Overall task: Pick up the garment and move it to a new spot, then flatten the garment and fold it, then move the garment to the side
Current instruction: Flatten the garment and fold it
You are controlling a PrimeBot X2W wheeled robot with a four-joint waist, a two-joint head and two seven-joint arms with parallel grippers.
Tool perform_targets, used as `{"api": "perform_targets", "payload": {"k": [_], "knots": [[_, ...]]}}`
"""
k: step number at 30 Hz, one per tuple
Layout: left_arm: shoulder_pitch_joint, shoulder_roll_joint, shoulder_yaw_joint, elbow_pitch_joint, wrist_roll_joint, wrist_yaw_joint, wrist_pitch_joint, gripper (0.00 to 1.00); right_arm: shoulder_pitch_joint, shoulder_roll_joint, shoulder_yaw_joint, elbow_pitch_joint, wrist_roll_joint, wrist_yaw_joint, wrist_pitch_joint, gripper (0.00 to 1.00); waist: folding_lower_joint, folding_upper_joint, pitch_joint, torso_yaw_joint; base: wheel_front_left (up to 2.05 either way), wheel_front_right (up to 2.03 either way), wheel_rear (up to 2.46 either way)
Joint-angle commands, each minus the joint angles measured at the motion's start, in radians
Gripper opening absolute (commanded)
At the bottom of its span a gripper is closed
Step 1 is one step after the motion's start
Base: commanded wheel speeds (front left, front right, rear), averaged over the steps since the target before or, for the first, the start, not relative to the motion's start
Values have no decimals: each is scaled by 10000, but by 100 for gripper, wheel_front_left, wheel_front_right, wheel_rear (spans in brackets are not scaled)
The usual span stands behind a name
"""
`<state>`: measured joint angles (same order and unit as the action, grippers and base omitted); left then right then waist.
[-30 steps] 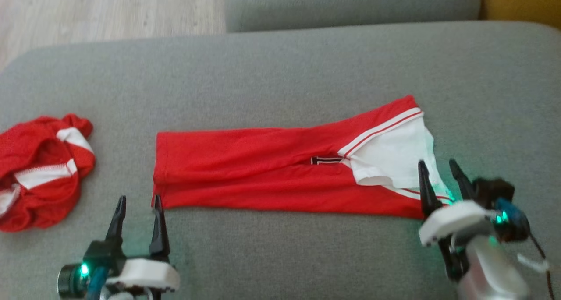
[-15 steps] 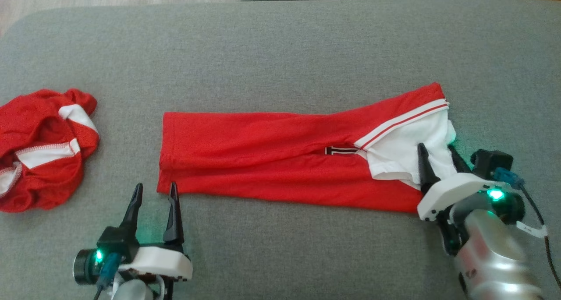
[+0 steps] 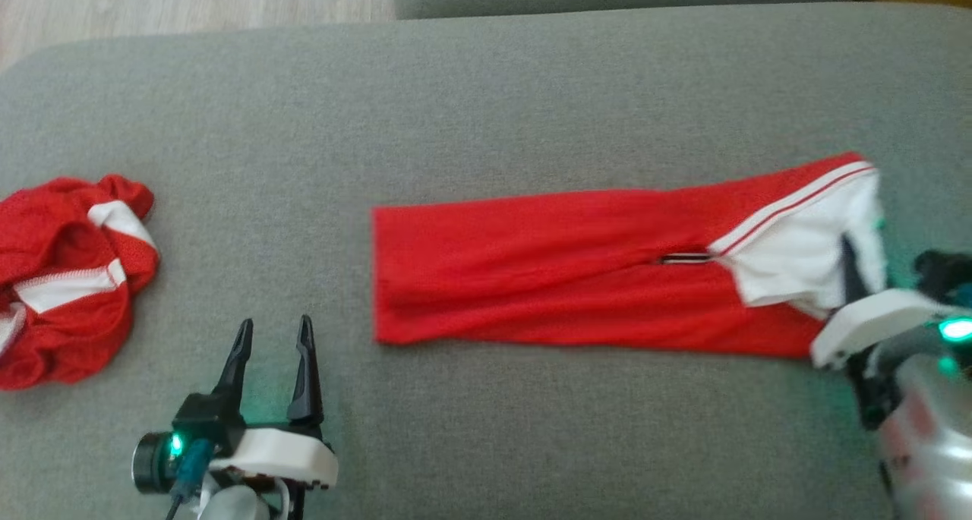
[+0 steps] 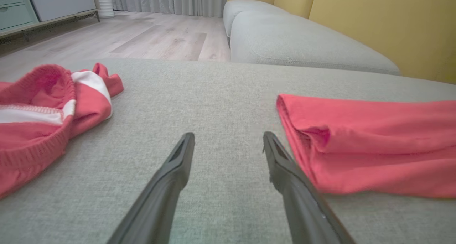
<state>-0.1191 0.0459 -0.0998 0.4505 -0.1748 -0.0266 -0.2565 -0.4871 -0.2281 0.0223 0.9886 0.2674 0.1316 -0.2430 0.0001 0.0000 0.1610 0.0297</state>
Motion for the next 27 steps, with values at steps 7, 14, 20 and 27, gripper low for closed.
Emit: {"api": "perform_targets", "payload": {"k": [7,14,20,27], "knots": [[-42,44,-71,-130,-136,67,-53,100,-458,503,864,-2223,-168,-9,-184,0,-1,0,-321,4,0,0,0],[75,43,-481,-49,-210,45,-53,100,19,1424,3397,-3533,1002,-9,-137,0,-1,0,-474,585,0,0,0],[149,43,-800,71,-212,-5,-53,100,-25,1670,5014,-3822,2003,-9,102,0,-1,0,-515,1396,0,0,0],[182,43,-1043,211,-265,-23,-53,100,-350,1765,5812,-3122,2611,-9,92,88,-1,0,-557,2148,0,0,0]]}}
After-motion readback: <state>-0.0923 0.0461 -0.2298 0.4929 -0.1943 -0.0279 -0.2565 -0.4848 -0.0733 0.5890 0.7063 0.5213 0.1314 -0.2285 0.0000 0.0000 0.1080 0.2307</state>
